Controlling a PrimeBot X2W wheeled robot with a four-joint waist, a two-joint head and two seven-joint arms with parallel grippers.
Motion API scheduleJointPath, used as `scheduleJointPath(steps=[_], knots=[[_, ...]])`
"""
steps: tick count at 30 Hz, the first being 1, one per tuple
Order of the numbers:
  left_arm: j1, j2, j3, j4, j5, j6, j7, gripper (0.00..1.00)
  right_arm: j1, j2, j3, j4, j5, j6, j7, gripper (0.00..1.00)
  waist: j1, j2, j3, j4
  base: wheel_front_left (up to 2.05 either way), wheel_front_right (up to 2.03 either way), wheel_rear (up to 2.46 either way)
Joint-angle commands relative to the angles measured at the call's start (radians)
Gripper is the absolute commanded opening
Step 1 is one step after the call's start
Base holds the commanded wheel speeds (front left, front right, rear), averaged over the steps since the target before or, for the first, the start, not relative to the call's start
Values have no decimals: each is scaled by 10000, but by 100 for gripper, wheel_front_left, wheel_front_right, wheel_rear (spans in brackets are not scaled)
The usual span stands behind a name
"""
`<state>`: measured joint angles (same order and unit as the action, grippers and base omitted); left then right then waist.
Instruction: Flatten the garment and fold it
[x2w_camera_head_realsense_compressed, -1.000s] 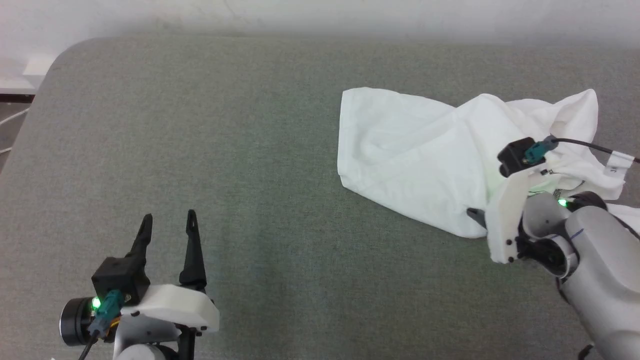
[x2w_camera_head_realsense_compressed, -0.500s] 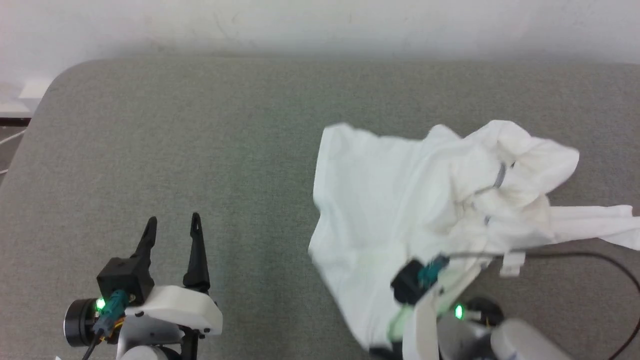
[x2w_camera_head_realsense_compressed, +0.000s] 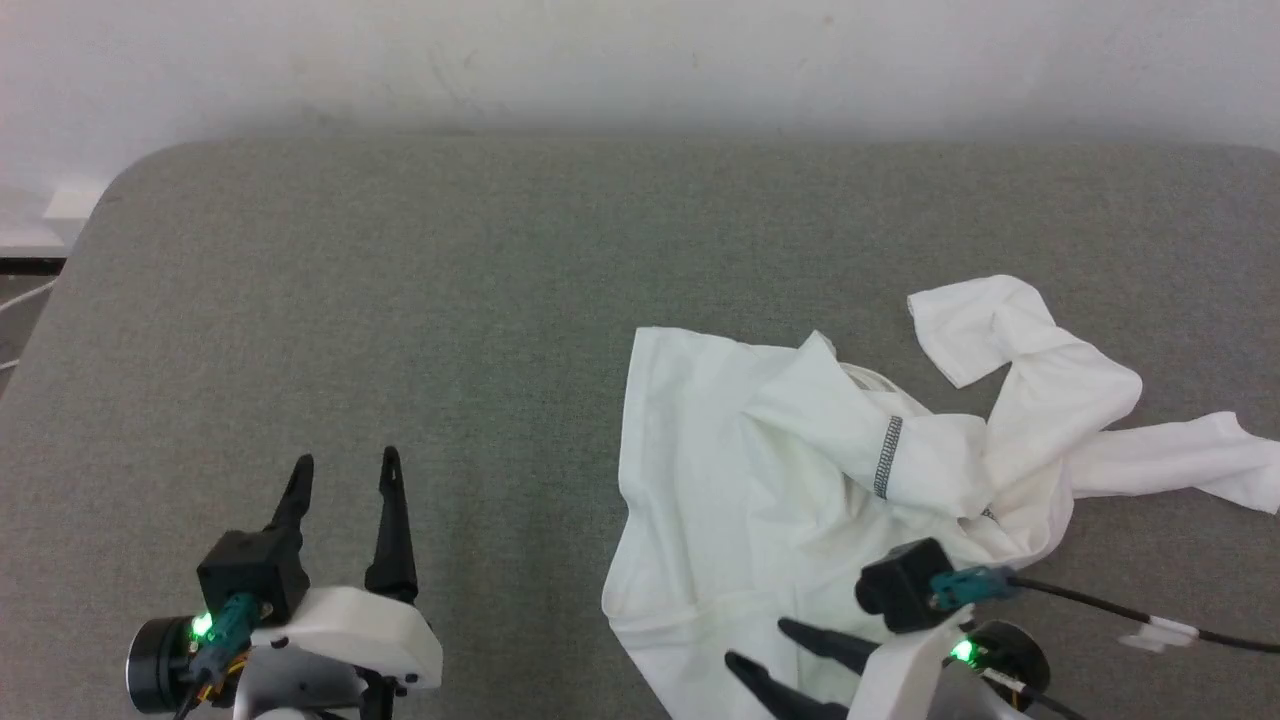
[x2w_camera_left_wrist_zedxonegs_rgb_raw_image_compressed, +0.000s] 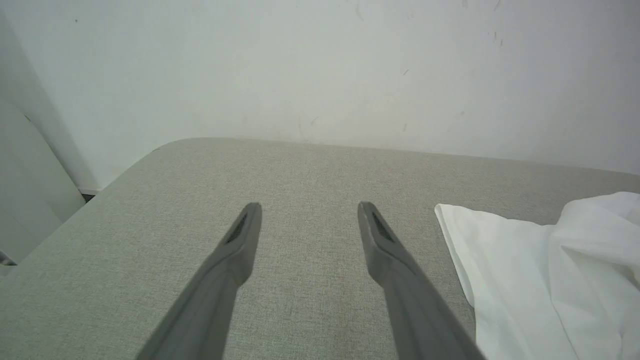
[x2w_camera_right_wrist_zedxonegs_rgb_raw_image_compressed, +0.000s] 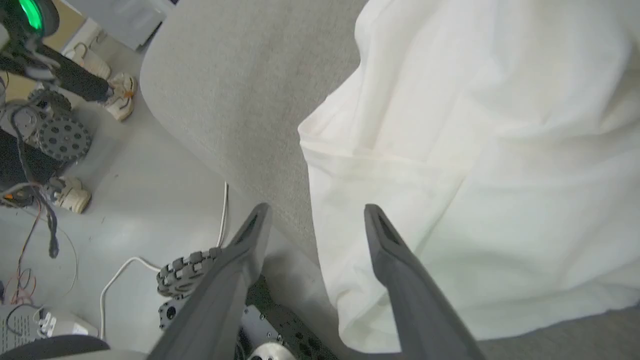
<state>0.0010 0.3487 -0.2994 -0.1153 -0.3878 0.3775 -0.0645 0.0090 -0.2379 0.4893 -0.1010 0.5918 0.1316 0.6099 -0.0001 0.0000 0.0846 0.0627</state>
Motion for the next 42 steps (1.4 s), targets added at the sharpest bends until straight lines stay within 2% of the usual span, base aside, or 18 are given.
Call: scheduleJointPath(steps=[1, 6, 12, 19, 25, 29, 34, 42], knots=[[131, 73, -7, 17, -69, 82, 22, 100, 254, 277, -405, -225, -311, -9, -493, 100, 1, 0, -103, -37, 0, 0, 0], [304, 182, 0, 46, -83, 122, 102, 100, 645, 961, -1520, -572, -1436, -9, -1763, 100, 1, 0, -326, -111, 0, 0, 0], [386, 275, -66, 32, -63, 158, 264, 100, 651, 1223, -2961, -414, -2440, -9, -2983, 100, 1, 0, -560, -174, 0, 0, 0], [494, 318, -157, -70, -44, 257, 468, 100, 775, 1414, -4619, -425, -3196, -9, -3619, 100, 1, 0, -680, -325, 0, 0, 0], [217, 424, -339, -120, -10, 173, 901, 100, 615, 1389, -5504, -793, -3501, -9, -3983, 100, 1, 0, -405, -595, 0, 0, 0], [-636, 395, -722, 8, 11, -166, 1542, 100, 384, 1299, -5648, -1011, -3512, -9, -3991, 100, 1, 0, -70, -755, 0, 0, 0], [-2480, 106, -1380, 613, 18, -861, 2608, 100, 161, 1235, -5665, -1271, -3604, -9, -3950, 100, 1, 0, 494, -958, 0, 0, 0], [-5547, -343, -2384, 2633, 58, -2218, 4464, 100, -355, 1333, -5413, -1690, -3860, -9, -3975, 100, 1, 0, 1526, -1468, 0, 0, 0]])
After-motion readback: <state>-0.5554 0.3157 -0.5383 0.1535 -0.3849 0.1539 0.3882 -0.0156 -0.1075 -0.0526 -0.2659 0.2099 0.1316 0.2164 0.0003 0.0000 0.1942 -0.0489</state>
